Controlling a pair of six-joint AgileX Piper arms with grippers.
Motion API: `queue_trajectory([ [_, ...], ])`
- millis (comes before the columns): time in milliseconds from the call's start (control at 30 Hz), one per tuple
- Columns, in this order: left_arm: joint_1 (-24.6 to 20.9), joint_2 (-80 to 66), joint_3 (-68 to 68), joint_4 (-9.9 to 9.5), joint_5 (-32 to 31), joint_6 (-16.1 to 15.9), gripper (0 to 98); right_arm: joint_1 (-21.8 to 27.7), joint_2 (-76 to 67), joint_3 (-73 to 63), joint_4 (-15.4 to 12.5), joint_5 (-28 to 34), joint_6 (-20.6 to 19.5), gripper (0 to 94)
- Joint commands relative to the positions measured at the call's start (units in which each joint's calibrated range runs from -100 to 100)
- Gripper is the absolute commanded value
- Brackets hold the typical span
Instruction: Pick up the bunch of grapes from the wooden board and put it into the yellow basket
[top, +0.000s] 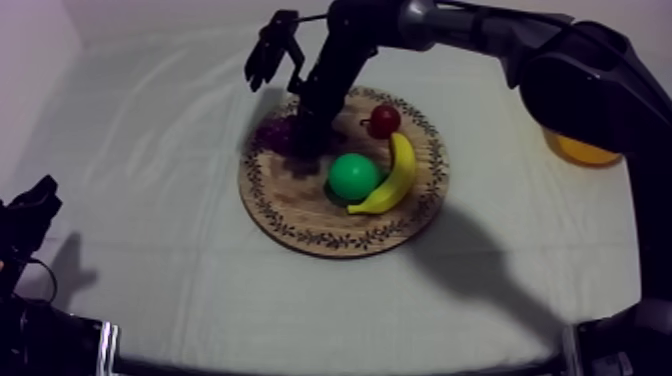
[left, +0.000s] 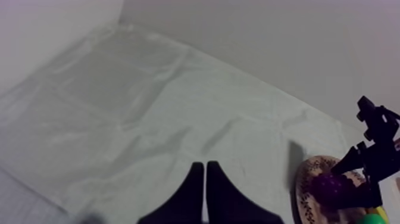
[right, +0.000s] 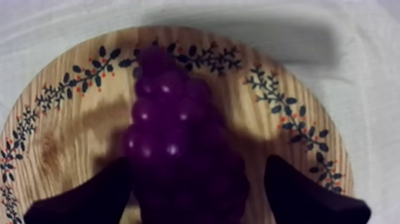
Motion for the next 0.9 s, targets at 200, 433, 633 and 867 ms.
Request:
queue_trajectory([
  [200,0.00,0.05,0.00,-0.03,0.06,-0.01,0.1,0.28,-1.97,1.74,0.07,1.63,0.01,41.8],
  [433,0.00,0.05,0.00,-0.03,0.06,-0.01,0.1,1.14,-11.38,10.11,-0.09,2.92,0.34,41.4],
  [633,0.00,0.05,0.00,-0.03,0.06,-0.01,0.1,2.81,-24.49,21.28,-0.29,3.17,0.41,41.2],
  [867,0.00,0.05,0.00,-0.03,0.06,-0.01,0.1,6.86,-38.03,29.51,-0.41,3.60,-0.82,39.6],
])
